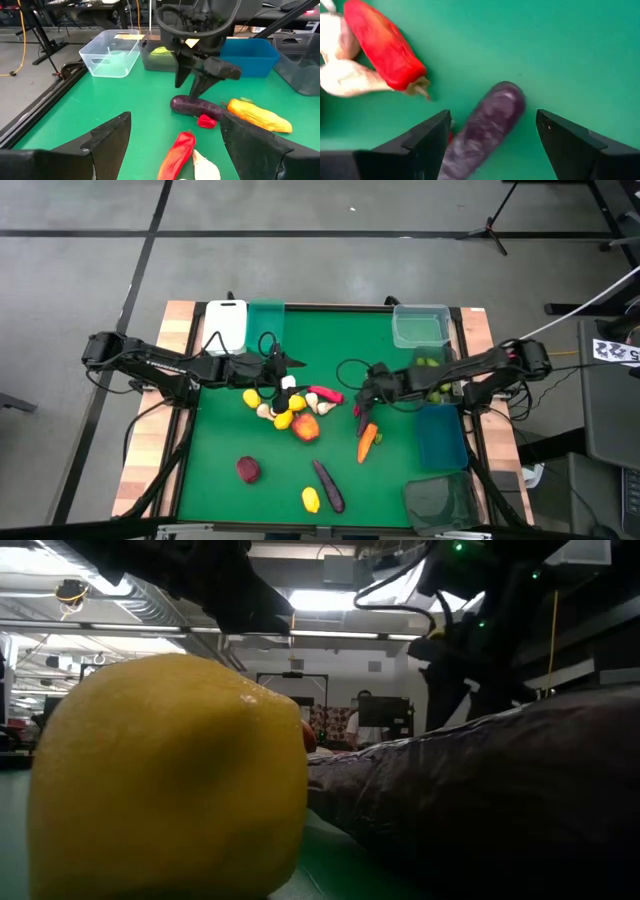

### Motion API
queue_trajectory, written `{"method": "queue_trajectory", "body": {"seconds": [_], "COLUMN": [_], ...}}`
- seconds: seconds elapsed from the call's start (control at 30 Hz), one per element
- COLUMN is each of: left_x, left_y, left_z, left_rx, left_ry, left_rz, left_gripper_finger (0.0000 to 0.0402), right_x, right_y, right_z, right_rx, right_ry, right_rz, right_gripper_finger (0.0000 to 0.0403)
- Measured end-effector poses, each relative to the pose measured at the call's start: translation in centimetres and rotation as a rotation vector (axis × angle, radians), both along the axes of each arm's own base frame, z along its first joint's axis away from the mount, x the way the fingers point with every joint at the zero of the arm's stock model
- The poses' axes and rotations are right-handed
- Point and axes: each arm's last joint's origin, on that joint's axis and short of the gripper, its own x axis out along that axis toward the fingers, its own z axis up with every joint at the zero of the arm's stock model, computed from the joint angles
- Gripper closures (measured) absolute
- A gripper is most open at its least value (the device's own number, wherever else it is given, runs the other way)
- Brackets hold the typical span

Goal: Sort produce into baskets
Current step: Put the purple eggplant into the black transparent bin

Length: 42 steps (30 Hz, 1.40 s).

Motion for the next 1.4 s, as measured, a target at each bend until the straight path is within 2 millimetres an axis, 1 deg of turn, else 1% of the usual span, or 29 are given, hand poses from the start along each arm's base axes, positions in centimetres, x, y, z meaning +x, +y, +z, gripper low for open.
{"method": "queue_trajectory", "body": {"seconds": [0.13, 0.3, 0.47, 0.57, 0.8, 0.9, 0.97, 1.07, 1.17, 1.23, 1.33, 1.4], "left_x": [0.0, 0.0, 0.0, 0.0, 0.0, 0.0, 0.0, 0.0, 0.0, 0.0, 0.0, 0.0], "left_y": [0.0, 0.0, 0.0, 0.0, 0.0, 0.0, 0.0, 0.0, 0.0, 0.0, 0.0, 0.0], "left_z": [0.0, 0.0, 0.0, 0.0, 0.0, 0.0, 0.0, 0.0, 0.0, 0.0, 0.0, 0.0], "left_rx": [0.0, 0.005, 0.005, 0.005, 0.005, 0.005, 0.005, 0.005, 0.006, 0.006, 0.005, 0.005], "left_ry": [0.0, 0.001, 0.001, 0.001, 0.001, 0.001, 0.001, 0.001, 0.001, 0.001, 0.001, 0.001], "left_rz": [0.0, -0.002, -0.002, -0.002, -0.002, -0.002, -0.002, -0.002, -0.002, -0.002, -0.001, -0.002], "left_gripper_finger": [0.0101, 0.0101, 0.0101, 0.0101, 0.0101, 0.0101, 0.0101, 0.0101, 0.0101, 0.0101, 0.0101, 0.0101], "right_x": [0.6, 0.8, 1.0, 1.1, 1.1, 1.1, 1.5, 2.0, 2.4, 2.6, 2.5, 2.0], "right_y": [0.5, 1.4, 1.6, 1.5, 1.5, 1.4, 1.2, 1.1, 1.2, 1.4, 2.7, 4.3], "right_z": [-0.9, -2.7, -3.8, -3.9, -3.9, -3.6, -2.9, -0.9, 1.9, 3.9, 6.5, 8.1], "right_rx": [0.027, 0.032, 0.026, 0.014, -0.031, -0.058, -0.08, -0.109, -0.14, -0.149, -0.127, -0.082], "right_ry": [-0.015, 0.041, 0.076, 0.081, 0.103, 0.108, 0.097, 0.082, 0.08, 0.072, 0.082, 0.086], "right_rz": [-0.051, -0.076, -0.077, -0.07, 0.009, 0.043, 0.069, 0.113, 0.176, 0.219, 0.315, 0.391], "right_gripper_finger": [0.0109, 0.0109, 0.0116, 0.0149, 0.0275, 0.0277, 0.0277, 0.0276, 0.0256, 0.0249, 0.0255, 0.0263]}}
